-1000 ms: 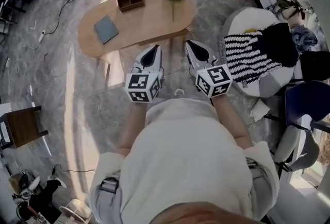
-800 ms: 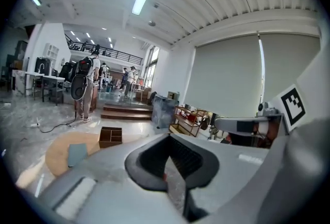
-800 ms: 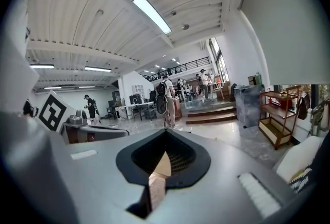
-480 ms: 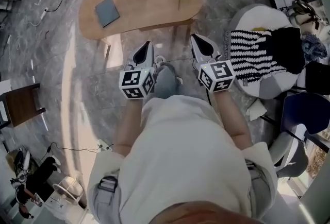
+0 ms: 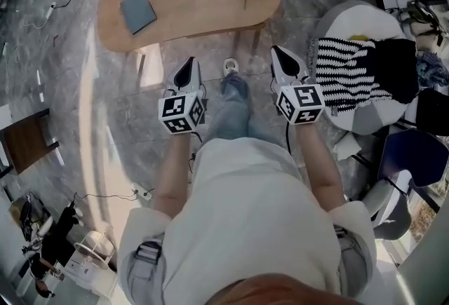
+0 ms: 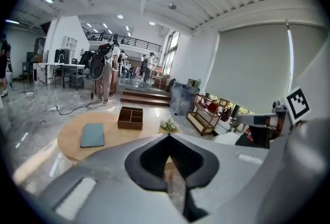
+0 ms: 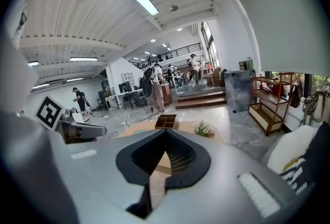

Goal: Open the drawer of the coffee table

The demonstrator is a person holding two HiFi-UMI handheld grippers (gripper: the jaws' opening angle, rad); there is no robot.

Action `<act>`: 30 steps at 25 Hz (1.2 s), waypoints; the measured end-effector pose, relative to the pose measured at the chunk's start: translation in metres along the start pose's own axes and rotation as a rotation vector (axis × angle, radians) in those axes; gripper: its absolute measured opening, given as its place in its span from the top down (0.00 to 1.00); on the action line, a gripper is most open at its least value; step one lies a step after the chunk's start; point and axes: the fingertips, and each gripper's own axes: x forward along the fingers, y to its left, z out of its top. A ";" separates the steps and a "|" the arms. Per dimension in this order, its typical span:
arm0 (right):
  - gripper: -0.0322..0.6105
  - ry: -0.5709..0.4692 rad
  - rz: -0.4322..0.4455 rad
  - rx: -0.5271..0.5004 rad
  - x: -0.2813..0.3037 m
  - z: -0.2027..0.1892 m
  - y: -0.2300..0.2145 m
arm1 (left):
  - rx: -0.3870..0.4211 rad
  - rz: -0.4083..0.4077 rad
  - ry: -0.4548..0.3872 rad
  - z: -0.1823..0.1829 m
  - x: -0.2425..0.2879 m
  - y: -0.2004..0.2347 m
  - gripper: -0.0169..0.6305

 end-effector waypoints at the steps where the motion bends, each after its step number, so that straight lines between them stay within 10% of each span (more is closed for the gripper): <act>1: 0.95 0.010 -0.001 0.002 0.008 -0.003 -0.005 | -0.007 0.008 0.009 -0.003 0.008 0.007 0.98; 30: 0.86 0.404 -0.106 -0.004 0.207 -0.234 -0.146 | -0.099 0.053 0.310 -0.209 0.197 0.154 0.87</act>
